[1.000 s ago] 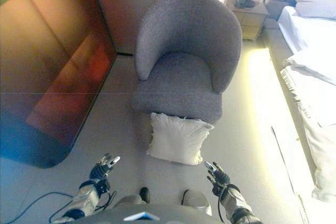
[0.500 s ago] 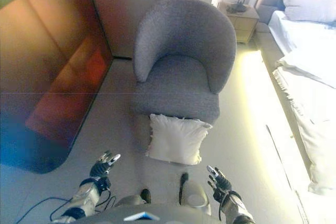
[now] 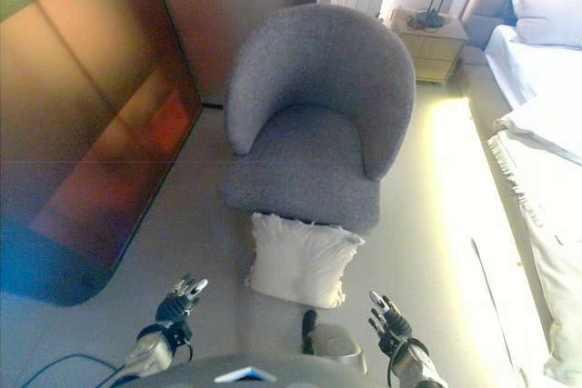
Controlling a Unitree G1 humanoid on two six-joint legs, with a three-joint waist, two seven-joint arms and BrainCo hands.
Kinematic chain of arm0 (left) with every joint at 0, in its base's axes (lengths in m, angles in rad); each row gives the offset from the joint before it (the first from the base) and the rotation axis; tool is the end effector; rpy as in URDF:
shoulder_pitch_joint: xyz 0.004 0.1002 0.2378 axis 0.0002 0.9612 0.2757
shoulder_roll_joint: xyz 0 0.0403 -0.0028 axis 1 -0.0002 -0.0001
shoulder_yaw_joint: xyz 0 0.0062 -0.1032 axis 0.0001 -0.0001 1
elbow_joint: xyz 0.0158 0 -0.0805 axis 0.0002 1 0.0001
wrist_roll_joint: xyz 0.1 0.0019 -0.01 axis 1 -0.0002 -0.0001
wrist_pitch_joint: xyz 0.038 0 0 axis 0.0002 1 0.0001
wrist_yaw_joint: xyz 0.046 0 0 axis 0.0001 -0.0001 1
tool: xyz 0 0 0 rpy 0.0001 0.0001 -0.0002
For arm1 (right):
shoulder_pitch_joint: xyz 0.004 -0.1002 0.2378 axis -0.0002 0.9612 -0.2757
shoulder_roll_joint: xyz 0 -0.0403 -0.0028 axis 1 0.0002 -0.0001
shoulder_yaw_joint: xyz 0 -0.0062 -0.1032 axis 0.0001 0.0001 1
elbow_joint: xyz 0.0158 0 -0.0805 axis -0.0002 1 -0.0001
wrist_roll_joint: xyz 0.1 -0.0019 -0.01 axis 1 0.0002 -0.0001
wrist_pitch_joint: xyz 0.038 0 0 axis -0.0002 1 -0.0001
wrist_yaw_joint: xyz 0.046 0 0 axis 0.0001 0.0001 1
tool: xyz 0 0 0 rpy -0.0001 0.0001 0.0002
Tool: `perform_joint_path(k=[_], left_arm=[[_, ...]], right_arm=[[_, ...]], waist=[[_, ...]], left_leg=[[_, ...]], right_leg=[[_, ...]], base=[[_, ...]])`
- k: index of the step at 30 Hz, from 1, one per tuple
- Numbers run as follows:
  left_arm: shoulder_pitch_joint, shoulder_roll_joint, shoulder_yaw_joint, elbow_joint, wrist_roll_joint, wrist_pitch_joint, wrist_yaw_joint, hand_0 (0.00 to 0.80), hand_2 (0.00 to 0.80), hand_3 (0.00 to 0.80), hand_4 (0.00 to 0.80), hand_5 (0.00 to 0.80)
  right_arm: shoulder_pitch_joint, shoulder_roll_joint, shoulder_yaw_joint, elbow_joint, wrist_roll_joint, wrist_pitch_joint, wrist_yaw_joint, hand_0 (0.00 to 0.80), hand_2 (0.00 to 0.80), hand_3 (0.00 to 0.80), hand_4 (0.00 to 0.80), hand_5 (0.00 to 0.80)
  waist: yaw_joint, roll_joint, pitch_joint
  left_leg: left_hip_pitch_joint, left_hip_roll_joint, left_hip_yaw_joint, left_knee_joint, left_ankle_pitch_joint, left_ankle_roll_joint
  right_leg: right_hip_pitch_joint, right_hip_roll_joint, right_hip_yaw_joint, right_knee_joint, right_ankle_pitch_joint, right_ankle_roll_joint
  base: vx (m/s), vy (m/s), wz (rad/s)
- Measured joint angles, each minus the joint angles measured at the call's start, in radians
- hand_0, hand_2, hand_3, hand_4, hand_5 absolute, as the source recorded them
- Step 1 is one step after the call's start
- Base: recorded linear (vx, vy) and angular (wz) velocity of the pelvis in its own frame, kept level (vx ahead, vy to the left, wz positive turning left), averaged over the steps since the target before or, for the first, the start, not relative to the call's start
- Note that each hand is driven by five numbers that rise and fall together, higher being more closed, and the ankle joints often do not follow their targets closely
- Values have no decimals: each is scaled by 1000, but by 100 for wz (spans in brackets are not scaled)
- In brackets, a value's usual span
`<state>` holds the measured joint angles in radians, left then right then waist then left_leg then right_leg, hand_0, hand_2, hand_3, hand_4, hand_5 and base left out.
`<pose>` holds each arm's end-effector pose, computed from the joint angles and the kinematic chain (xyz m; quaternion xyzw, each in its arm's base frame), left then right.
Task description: Pick up the cushion and take it to the sofa
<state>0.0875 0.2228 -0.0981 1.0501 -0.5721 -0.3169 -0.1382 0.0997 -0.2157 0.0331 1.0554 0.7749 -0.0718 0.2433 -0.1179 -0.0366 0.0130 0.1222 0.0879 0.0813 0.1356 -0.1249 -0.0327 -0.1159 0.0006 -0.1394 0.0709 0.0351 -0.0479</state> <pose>0.0811 0.2231 -0.1035 -0.1222 0.3667 0.1249 0.9138 0.0674 -0.2241 -0.1107 0.2701 0.4271 -0.1549 0.8489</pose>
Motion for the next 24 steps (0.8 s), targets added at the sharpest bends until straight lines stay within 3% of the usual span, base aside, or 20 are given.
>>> perform_joint_path(k=[3,8,9,11,15,18,21,24], left_arm=[[-20,-1,-2,-12,0,1,5,0,0,0,0,0],[-60,-10,-3,-12,-2,15,30,0,0,0,0,0],[-61,-9,-3,-12,-2,22,35,0,0,0,0,0],[-62,-9,-4,-10,-2,26,42,0,0,0,0,0],[-50,-6,1,-6,-12,26,43,0,0,0,0,0],[-37,-5,6,-6,-14,28,44,0,0,0,0,0],[-18,-6,21,-6,-35,28,43,0,0,0,0,0],[-20,-5,42,-6,-53,28,42,0,0,0,0,0]], right_arm=[[-6,-4,0,-26,-1,0,1,0,0,0,0,0],[-10,-6,3,-11,-29,0,2,0,0,0,0,0],[-11,-7,5,-10,-29,0,2,0,0,0,0,0],[-25,-10,18,13,-27,-1,9,0,0,0,0,0],[-58,-8,39,40,-26,-2,13,0,0,0,0,0],[-72,-9,42,40,-26,-4,14,0,0,0,0,0],[-81,-7,42,36,-26,-5,9,0,0,0,0,0],[-71,-8,40,31,-26,-6,3,0,0,0,0,0]], waist=[[-4,11,-15],[-1,-4,-15],[-1,-15,-9],[8,-31,-2],[49,-34,17],[60,-19,36],[59,-6,42],[48,6,53]], left_leg=[[-19,12,-3,58,7,-11],[-131,11,-43,353,65,-93],[-169,13,-47,427,97,-85],[-219,8,-56,473,89,-72],[-276,3,-66,237,106,-55],[-274,16,-114,60,136,-44],[-261,23,-138,-7,158,-42],[-197,32,-135,-55,160,-39]], right_leg=[[11,16,20,-8,-8,-21],[57,25,49,-16,-36,-61],[76,25,55,-19,-42,-71],[96,26,77,-26,-48,-92],[132,42,116,-56,-46,-98],[154,61,145,-68,-40,-106],[166,63,161,-75,-46,-98],[182,59,164,-75,-58,-78]], base=[[140,-195,-24],[131,-186,-19],[97,-64,-22],[94,24,-26],[96,100,-33],[102,109,-38],[118,108,-30],[108,117,-10]])
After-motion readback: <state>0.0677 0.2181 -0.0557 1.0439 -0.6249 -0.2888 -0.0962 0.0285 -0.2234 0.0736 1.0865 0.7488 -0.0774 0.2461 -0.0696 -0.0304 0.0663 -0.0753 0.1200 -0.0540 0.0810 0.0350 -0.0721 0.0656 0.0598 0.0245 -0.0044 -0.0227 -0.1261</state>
